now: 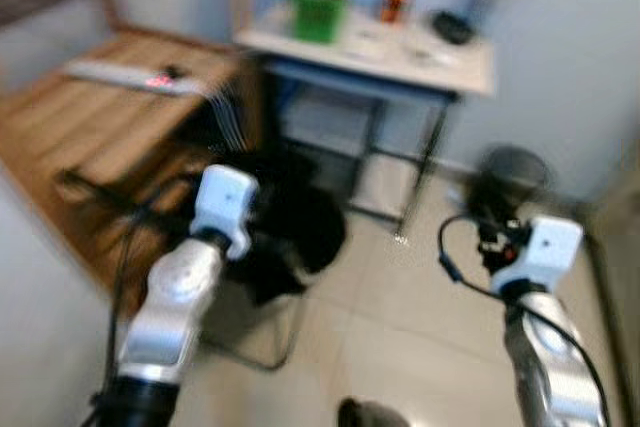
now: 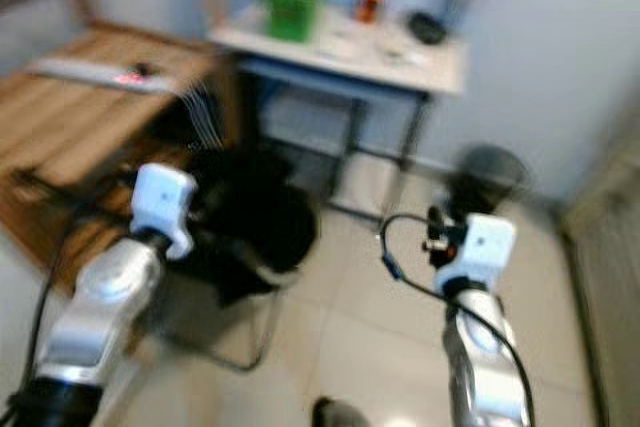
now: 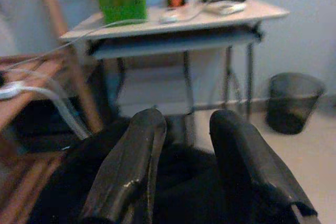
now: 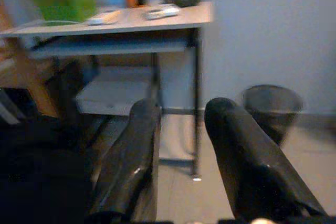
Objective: Clean up the room
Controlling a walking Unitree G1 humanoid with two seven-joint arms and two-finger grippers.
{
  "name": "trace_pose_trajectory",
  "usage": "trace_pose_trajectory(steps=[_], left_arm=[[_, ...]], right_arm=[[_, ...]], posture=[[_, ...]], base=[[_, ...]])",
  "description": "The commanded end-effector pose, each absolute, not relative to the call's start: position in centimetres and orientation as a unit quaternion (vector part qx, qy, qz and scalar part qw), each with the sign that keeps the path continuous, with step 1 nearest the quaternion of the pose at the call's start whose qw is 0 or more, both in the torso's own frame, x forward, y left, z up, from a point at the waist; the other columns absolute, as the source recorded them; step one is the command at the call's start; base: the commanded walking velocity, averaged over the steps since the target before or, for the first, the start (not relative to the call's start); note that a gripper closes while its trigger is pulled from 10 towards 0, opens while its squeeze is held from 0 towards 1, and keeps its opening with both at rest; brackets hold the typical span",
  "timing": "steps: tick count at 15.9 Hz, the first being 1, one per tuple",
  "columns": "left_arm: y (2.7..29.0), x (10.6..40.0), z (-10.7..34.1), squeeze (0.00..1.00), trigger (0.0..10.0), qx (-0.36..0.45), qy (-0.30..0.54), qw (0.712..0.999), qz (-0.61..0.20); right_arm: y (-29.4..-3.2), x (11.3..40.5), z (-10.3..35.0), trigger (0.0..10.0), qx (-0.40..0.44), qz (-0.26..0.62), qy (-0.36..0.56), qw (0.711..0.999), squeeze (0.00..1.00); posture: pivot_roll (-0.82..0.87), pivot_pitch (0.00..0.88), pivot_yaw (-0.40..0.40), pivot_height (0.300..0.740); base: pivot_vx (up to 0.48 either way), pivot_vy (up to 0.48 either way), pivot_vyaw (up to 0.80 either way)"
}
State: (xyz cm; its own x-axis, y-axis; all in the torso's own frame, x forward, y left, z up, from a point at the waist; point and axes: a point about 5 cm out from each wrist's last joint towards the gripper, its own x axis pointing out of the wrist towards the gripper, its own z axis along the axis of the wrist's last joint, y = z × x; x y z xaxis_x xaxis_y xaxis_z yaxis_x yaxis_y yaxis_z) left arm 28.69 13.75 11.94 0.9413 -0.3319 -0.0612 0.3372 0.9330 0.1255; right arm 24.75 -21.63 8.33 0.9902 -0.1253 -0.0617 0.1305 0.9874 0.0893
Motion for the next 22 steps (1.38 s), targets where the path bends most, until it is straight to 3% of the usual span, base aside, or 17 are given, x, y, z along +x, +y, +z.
trace_pose_trajectory(steps=[1,3,5,9,10,11,13,16,22], left_arm=[[14.2,28.6,12.3,0.00,10.0,0.073,0.013,0.984,-0.163],[15.4,28.5,12.4,0.00,10.0,0.080,0.010,0.989,-0.123],[17.5,28.4,11.8,0.00,10.0,0.067,0.016,0.997,-0.033],[18.5,27.5,11.9,0.00,10.0,0.077,0.012,0.997,-0.018],[18.2,27.5,11.8,0.00,10.0,0.030,0.028,0.999,-0.020],[18.0,27.5,11.9,0.00,10.0,0.060,0.017,0.998,-0.031],[18.0,27.4,11.4,0.00,10.0,0.030,0.030,0.999,-0.034],[18.4,26.6,10.8,0.00,10.0,0.051,0.033,0.998,-0.014],[18.1,26.3,10.7,0.00,10.0,0.043,0.034,0.998,-0.020]], right_arm=[[-21.2,25.0,8.8,10.0,0.050,-0.057,0.018,0.997,0.00],[-20.7,25.2,8.8,10.0,0.054,-0.049,0.018,0.997,0.00],[-19.8,26.9,8.7,10.0,0.036,-0.042,0.035,0.998,0.00],[-18.2,28.7,9.3,10.0,0.052,-0.031,0.023,0.998,0.00],[-18.3,29.1,9.4,10.0,0.056,-0.039,0.016,0.998,0.00],[-18.5,29.2,9.4,10.0,0.060,-0.048,0.016,0.997,0.00],[-18.9,28.9,9.6,10.0,0.052,-0.048,0.012,0.997,0.00],[-19.6,27.2,7.8,10.0,0.021,-0.026,0.059,0.998,0.00],[-18.7,25.6,6.1,10.0,0.015,-0.007,0.091,0.996,0.00]], posture=[[-0.05,0.000,-0.017,0.740],[-0.04,0.000,-0.030,0.740],[-0.02,0.000,-0.039,0.740],[0.00,0.000,-0.048,0.740],[0.00,0.000,-0.037,0.740],[-0.01,0.000,-0.027,0.740],[-0.04,0.000,-0.004,0.740],[-0.03,0.000,-0.015,0.740],[-0.01,0.000,-0.022,0.740]], base=[[0.000,0.000,-0.79],[0.000,0.000,-0.79],[0.000,0.000,-0.80],[0.000,0.000,-0.80],[0.000,0.000,-0.80],[0.000,0.000,-0.80],[0.000,0.000,-0.80],[0.000,0.000,-0.80],[0.000,0.000,-0.77]])
